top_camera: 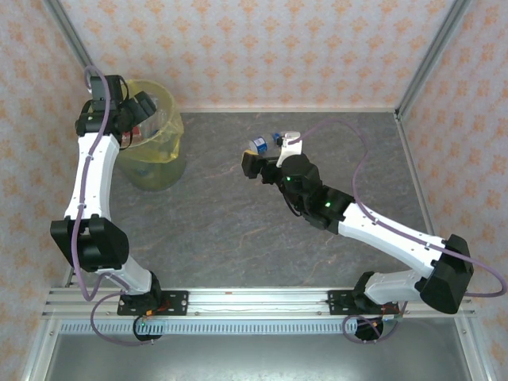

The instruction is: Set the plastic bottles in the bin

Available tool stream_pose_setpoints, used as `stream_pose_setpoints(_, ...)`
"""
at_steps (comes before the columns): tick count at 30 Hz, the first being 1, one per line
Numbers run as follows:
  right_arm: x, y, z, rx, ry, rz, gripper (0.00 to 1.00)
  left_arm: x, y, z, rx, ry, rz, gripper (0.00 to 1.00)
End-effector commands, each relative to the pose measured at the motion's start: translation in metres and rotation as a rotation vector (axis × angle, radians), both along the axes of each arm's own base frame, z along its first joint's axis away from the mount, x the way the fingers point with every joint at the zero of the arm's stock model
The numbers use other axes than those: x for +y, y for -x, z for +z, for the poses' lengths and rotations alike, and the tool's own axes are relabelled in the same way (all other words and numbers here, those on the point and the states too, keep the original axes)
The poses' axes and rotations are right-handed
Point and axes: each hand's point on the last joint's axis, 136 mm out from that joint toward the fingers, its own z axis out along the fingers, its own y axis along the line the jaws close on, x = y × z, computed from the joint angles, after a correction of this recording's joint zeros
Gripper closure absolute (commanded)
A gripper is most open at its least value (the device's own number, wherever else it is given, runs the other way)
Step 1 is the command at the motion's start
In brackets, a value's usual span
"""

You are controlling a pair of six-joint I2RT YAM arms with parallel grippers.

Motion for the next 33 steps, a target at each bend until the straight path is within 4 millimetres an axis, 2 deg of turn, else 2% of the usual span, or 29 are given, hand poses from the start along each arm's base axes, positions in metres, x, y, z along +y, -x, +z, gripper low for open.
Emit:
stream_pose_setpoints(1, -0.009, 0.001, 0.015, -0.025, -0.038, -0.03, 0.0, -0.003, 0.005, 0.028, -0.097, 0.035, -0.002, 0.01)
stream_pose_setpoints(6, -0.014, -0.001, 0.015, -0.023, -0.038, -0.062, 0.0, -0.016, 0.004, 0.062, -0.223, 0.065, -0.045, 0.01)
stream_pose_setpoints(9, -0.022, -0.002, 0.014, -0.018, -0.05, -0.101, 0.0, -0.035, 0.002, 0.079, -0.287, 0.079, -0.101, 0.01)
stream_pose_setpoints(13, -0.034, -0.004, 0.015, -0.015, -0.075, -0.141, 0.0, -0.077, -0.005, 0.091, -0.318, 0.062, -0.198, 0.01)
stream_pose_setpoints(16, -0.045, -0.007, 0.011, 0.001, -0.088, -0.179, 0.0, -0.114, -0.011, 0.09, -0.323, 0.058, -0.281, 0.04)
stream_pose_setpoints(17, -0.053, -0.005, 0.015, -0.002, -0.109, -0.194, 0.0, -0.126, -0.013, 0.089, -0.322, 0.057, -0.304, 0.05)
stream_pose_setpoints(21, -0.079, -0.004, 0.013, 0.014, -0.165, -0.244, 0.0, -0.182, -0.021, 0.07, -0.291, 0.031, -0.437, 0.09)
stream_pose_setpoints(25, -0.105, 0.001, 0.016, 0.01, -0.219, -0.284, 0.0, -0.229, -0.029, 0.034, -0.212, -0.062, -0.554, 0.1)
stream_pose_setpoints(28, -0.119, 0.004, 0.02, 0.007, -0.241, -0.309, 0.0, -0.255, -0.035, 0.0, -0.147, -0.1, -0.629, 0.11)
stream_pose_setpoints(33, -0.135, 0.008, 0.023, -0.011, -0.261, -0.349, 0.0, -0.284, -0.049, -0.055, -0.054, -0.246, -0.7, 0.11)
